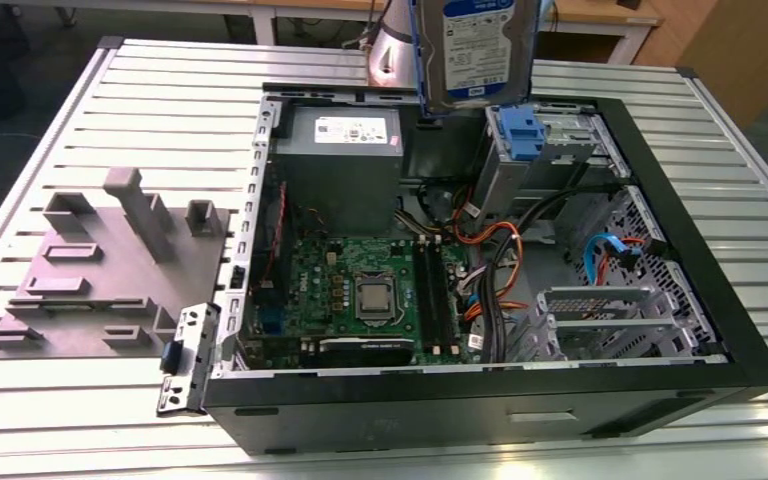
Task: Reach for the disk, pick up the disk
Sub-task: 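Pick up the disk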
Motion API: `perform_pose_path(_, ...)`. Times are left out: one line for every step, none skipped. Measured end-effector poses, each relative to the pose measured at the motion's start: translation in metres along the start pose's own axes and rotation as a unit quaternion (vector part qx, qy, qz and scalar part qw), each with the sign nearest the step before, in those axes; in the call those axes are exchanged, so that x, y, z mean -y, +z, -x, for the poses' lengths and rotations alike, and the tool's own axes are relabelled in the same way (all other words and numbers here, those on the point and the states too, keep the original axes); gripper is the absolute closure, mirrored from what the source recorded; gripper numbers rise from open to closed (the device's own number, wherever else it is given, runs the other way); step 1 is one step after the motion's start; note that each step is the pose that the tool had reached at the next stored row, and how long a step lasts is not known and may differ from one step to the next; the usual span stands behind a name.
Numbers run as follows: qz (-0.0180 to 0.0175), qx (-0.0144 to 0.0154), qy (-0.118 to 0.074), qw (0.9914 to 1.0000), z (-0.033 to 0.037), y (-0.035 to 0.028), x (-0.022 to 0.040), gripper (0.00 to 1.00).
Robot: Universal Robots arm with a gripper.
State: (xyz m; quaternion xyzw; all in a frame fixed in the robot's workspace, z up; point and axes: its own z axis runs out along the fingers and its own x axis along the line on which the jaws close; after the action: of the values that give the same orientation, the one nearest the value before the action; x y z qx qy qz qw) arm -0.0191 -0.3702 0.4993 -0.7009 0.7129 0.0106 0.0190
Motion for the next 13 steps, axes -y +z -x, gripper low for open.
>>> perform_pose_path(0.0040,0.0002,0.000,0.99999,0.0000,0.0003,-0.0001,0.65)
perform_pose_path(0.0079,0.0000,0.000,0.99997,0.0000,0.0003,0.0000,0.65)
perform_pose_path(0.0126,-0.0001,0.001,0.99992,0.0000,0.0004,0.0000,0.65)
perform_pose_path(0.0207,-0.0003,0.001,0.99979,0.0000,0.0006,0.0001,0.65)
perform_pose_path(0.0239,-0.0003,0.001,0.99971,0.0000,0.0006,0.0001,0.65)
perform_pose_path(0.0242,-0.0004,0.001,0.99971,0.0000,0.0006,0.0001,0.65)
perform_pose_path(0.0244,-0.0004,0.001,0.99970,-0.0001,0.0006,0.0001,0.65)
perform_pose_path(0.0246,-0.0004,0.001,0.99970,0.0000,0.0006,0.0001,0.65)
perform_pose_path(0.0248,-0.0004,0.001,0.99969,0.0000,0.0006,0.0001,0.65)
perform_pose_path(0.0257,-0.0004,0.001,0.99967,0.0000,0.0006,0.0001,0.65)
perform_pose_path(0.0263,-0.0004,0.001,0.99965,0.0000,0.0006,0.0002,0.65)
perform_pose_path(0.0265,-0.0004,0.001,0.99965,0.0000,0.0006,0.0001,0.65)
perform_pose_path(0.0265,-0.0004,0.001,0.99965,-0.0002,0.0006,0.0002,0.65)
